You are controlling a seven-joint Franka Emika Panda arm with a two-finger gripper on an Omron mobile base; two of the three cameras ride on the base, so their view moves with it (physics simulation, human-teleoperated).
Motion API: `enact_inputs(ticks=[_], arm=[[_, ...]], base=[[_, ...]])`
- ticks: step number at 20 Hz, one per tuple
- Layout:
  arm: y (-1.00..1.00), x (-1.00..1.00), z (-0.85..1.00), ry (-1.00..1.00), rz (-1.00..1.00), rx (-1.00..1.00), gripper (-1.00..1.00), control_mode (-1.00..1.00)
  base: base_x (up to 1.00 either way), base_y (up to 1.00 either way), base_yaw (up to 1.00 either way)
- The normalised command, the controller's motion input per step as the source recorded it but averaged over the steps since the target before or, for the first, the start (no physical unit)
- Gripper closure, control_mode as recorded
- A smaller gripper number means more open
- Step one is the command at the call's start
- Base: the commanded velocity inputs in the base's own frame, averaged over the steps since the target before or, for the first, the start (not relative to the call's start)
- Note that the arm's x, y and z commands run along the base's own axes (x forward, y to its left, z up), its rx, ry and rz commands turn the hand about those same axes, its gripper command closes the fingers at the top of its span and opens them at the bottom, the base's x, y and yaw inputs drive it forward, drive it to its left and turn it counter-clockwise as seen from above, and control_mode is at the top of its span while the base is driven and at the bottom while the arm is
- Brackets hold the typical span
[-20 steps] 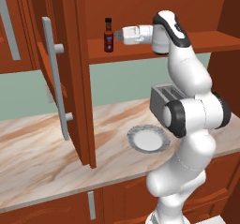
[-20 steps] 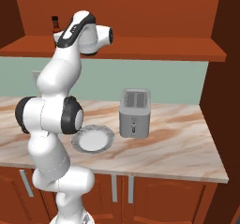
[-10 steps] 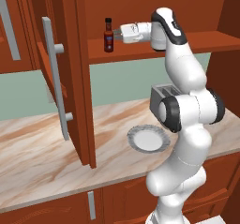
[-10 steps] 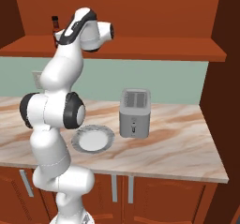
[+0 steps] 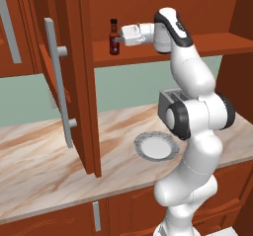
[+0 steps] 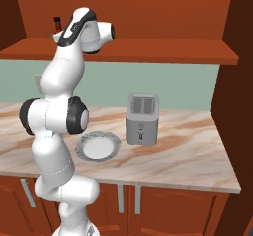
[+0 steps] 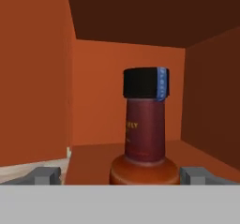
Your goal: Move the hot dog bun to the plate on the dining table and place the condiment next to that plate. Then navigate to the fridge and take the sausage and place it on the plate as well.
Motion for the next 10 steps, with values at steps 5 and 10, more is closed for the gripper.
enact_inputs(ticks=[5, 10], arm=[[0.02, 0.11, 0.00, -0.03, 0.00, -0.03, -1.00, -1.00], [0.00, 0.10, 0.00, -0.03, 0.00, 0.00, -1.00, -1.00]], base=[[0.00, 0.00, 0.00], [0.00, 0.00, 0.00]])
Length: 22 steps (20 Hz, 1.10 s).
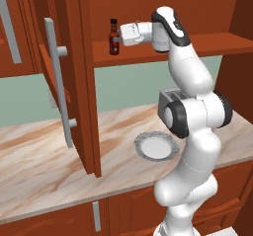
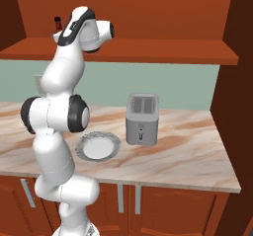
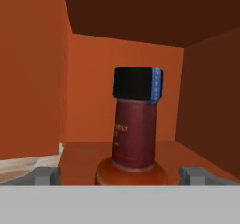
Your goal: Move the hot dog bun to the plate on the dining table and place the condiment next to that plate. Then navigate to the fridge and take the sausage and place it on the plate as well.
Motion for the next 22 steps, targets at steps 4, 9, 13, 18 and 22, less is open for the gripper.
enact_inputs(ticks=[4, 9, 13, 18, 22], arm=[[0.15, 0.23, 0.00, 0.00, 0.00, 0.00, -1.00, -1.00], [0.25, 0.16, 0.00, 0.00, 0.00, 0.00, 1.00, -1.00], [-0.04, -0.20, 0.21, 0.00, 0.00, 0.00, 1.00, -1.00], [-0.44, -0.82, 0.33, -0.04, 0.00, 0.03, 1.00, -1.00], [-0.69, -1.00, -0.14, -0.05, 0.00, 0.09, 1.00, -1.00]], base=[[0.00, 0.00, 0.00], [0.00, 0.00, 0.00], [0.00, 0.00, 0.00], [0.00, 0.00, 0.00], [0.00, 0.00, 0.00]])
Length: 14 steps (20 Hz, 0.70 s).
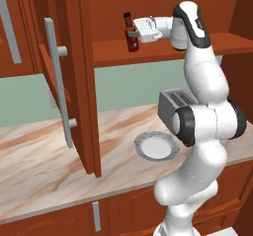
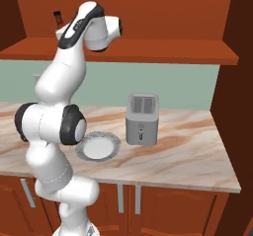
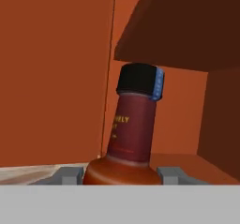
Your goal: Move the hot dog bun to the plate on the dining table and place the condiment next to that plate. Then navigate to the fridge and take the sausage and place it on the plate as well.
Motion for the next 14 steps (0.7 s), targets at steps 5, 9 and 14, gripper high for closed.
enact_inputs(ticks=[5, 9, 14], arm=[[-0.41, -1.00, -0.23, -0.07, -0.10, 0.09, 1.00, -1.00], [-0.01, -1.00, -0.23, -0.09, -0.22, 0.00, 1.00, -1.00], [-0.08, -0.99, -0.36, 0.02, -0.39, -0.07, 1.00, -1.00]], base=[[0.00, 0.00, 0.00], [0.00, 0.00, 0.00], [0.00, 0.00, 0.00]])
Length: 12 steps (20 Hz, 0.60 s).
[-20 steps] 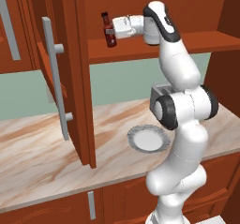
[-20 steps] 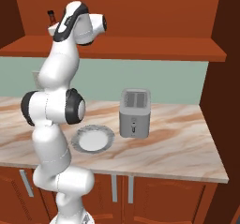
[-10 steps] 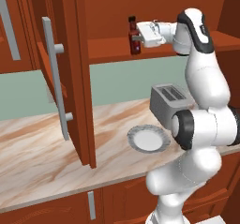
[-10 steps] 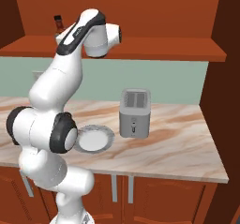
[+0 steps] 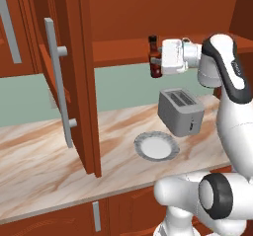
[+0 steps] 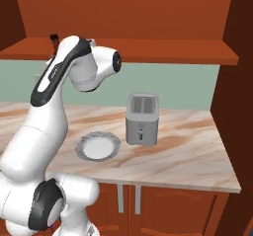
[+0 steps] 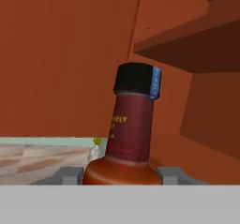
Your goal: Move the hot dog bun to the plate on the dining table and place the condiment next to that plate. Then navigate to the fridge and take the sausage and place it on the plate as well.
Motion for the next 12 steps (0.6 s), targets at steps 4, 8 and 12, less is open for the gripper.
enact_inputs(ticks=[4, 8, 12], arm=[[-0.34, -0.64, -0.52, 0.18, -0.43, -0.10, 1.00, -1.00], [-0.58, -0.24, -0.69, 0.29, -0.41, -0.05, 1.00, -1.00], [-0.53, -0.03, -0.69, 0.26, -0.25, -0.02, 1.00, -1.00]], base=[[0.00, 0.00, 0.00], [0.00, 0.00, 0.00], [0.00, 0.00, 0.00]])
